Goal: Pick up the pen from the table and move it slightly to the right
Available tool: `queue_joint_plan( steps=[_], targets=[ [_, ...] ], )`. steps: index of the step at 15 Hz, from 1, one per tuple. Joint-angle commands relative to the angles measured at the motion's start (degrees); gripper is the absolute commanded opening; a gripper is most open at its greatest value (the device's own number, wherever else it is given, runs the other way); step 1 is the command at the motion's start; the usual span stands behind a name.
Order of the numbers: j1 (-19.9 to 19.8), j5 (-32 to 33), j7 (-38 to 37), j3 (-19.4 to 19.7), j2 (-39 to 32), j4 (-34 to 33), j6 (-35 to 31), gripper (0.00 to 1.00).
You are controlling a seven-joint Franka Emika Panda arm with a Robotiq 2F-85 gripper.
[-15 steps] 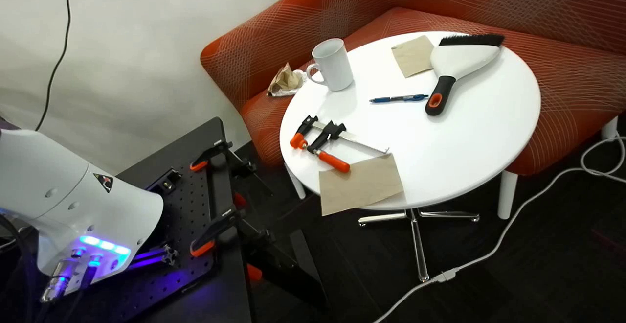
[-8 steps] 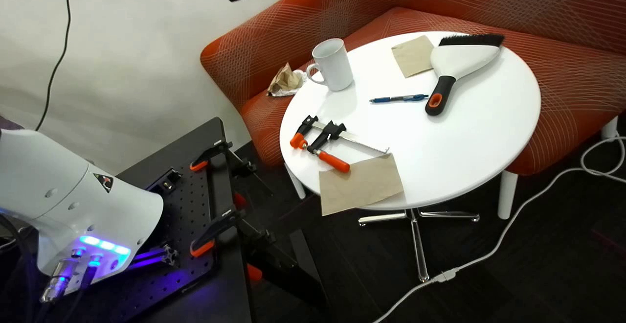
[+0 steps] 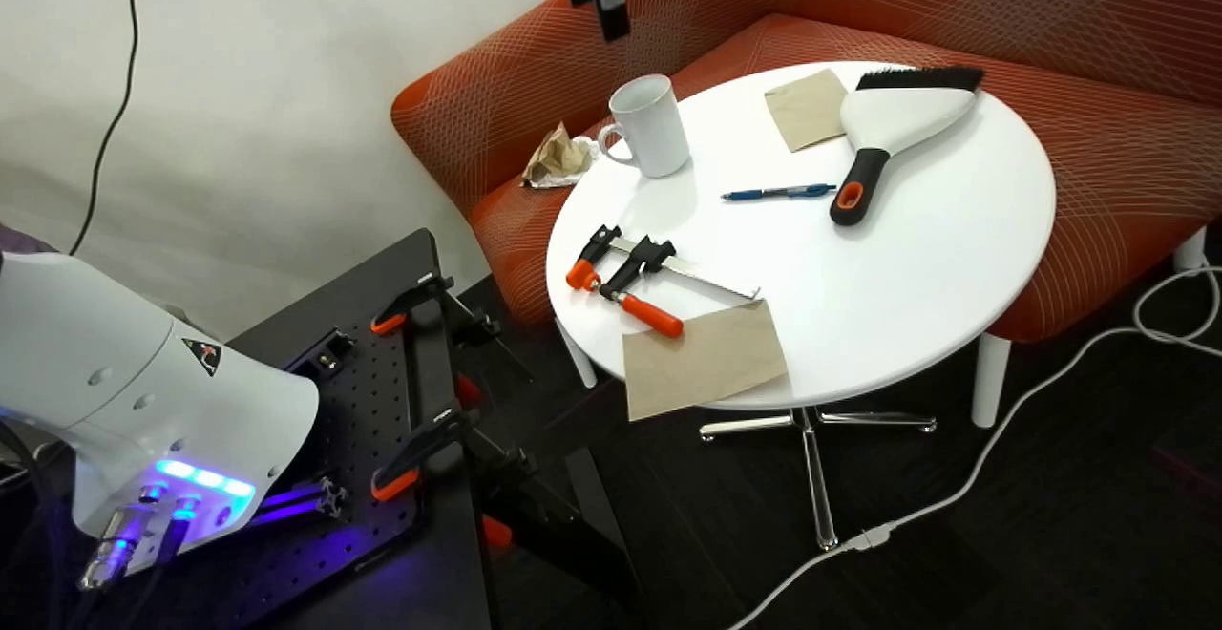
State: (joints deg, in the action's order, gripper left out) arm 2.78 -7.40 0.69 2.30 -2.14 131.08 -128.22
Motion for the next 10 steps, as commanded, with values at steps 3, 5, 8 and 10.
queue_joint_plan(
  steps=[3,5,8,10],
  targets=[
    [-0.25,-0.86,-11.3,-1.3,-14.56,-9.85,-6.79,1.0],
    [-0.03,-0.86,-14.54,-1.06,-19.15,-12.86,-8.83,1.0],
    [0.59,-0.28,-18.02,-0.52,-24.79,-16.65,-12.11,1.0],
    [1.24,0.14,-19.91,-0.14,-27.92,-18.84,-13.67,1.0]
  ],
)
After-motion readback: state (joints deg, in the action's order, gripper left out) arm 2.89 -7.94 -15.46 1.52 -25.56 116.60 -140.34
